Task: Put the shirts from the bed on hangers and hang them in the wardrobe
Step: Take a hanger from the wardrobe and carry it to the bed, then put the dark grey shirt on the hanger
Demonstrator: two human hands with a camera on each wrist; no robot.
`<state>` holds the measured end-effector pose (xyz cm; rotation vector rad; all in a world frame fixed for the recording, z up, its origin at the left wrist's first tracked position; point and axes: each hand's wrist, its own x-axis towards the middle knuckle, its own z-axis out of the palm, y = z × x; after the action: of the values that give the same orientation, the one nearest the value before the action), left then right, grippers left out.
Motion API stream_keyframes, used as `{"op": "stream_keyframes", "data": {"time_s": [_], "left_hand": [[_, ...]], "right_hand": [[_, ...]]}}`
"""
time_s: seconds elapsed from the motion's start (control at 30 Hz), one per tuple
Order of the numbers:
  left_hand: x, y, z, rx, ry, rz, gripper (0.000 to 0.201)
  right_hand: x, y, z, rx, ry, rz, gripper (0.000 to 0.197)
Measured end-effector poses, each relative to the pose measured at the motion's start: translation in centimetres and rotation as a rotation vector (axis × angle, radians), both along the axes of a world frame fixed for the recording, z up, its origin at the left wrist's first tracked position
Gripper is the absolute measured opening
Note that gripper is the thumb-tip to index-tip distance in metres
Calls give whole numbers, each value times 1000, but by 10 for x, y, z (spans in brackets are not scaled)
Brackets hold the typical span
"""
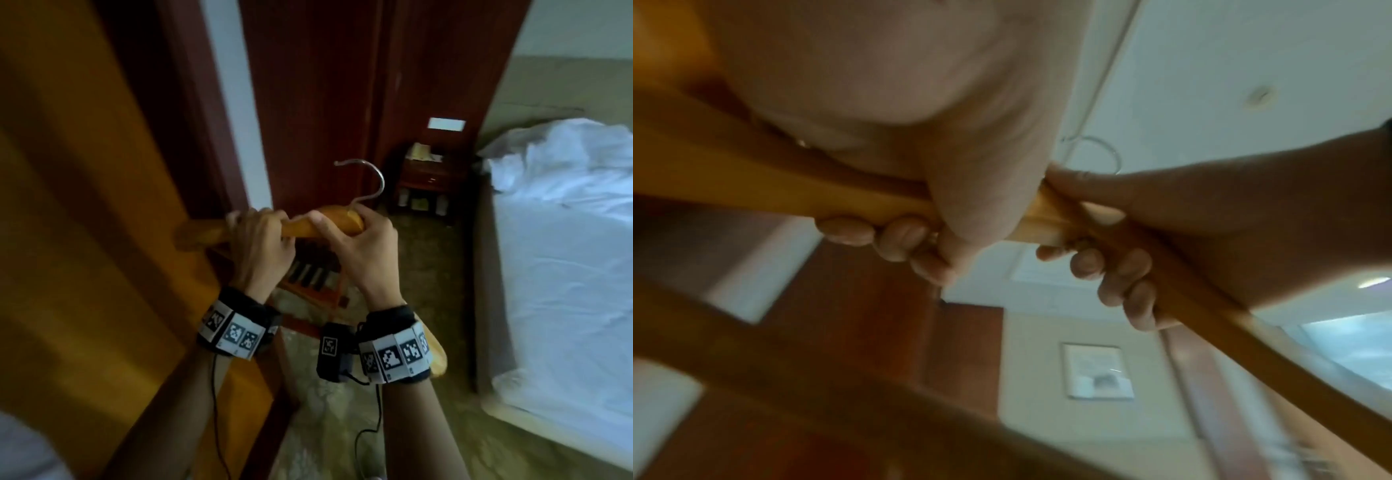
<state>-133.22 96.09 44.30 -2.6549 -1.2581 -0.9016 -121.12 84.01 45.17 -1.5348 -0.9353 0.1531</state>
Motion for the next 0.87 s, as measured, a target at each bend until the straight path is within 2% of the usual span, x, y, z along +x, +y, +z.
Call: {"op": "stream_keyframes", "data": {"time_s": [0.1, 0.3, 0.4, 0.5, 0.63, 0.77, 0.87], "left_hand": [[72, -40, -22, -94, 91, -161, 22], [220, -113, -50, -298, 218, -712, 32], [295, -149, -68, -413, 186, -884, 35], [362, -197, -85, -422, 35, -975, 38], [445, -254, -103, -487, -108, -1005, 45], [530, -295, -117, -677, -84, -1113, 44], [597, -324, -119, -674, 5, -1222, 46]], "right_hand": [[59, -54, -23, -30, 30, -136, 36], [183, -160, -55, -148, 60, -360, 37], [247, -216, -59, -170, 91, -478, 38], [305, -269, -59, -193, 107, -561, 34], [370, -324, -69, -211, 158, -747, 36], [435, -367, -87, -203, 219, -907, 35], [487, -395, -100, -189, 231, -972, 36]]}}
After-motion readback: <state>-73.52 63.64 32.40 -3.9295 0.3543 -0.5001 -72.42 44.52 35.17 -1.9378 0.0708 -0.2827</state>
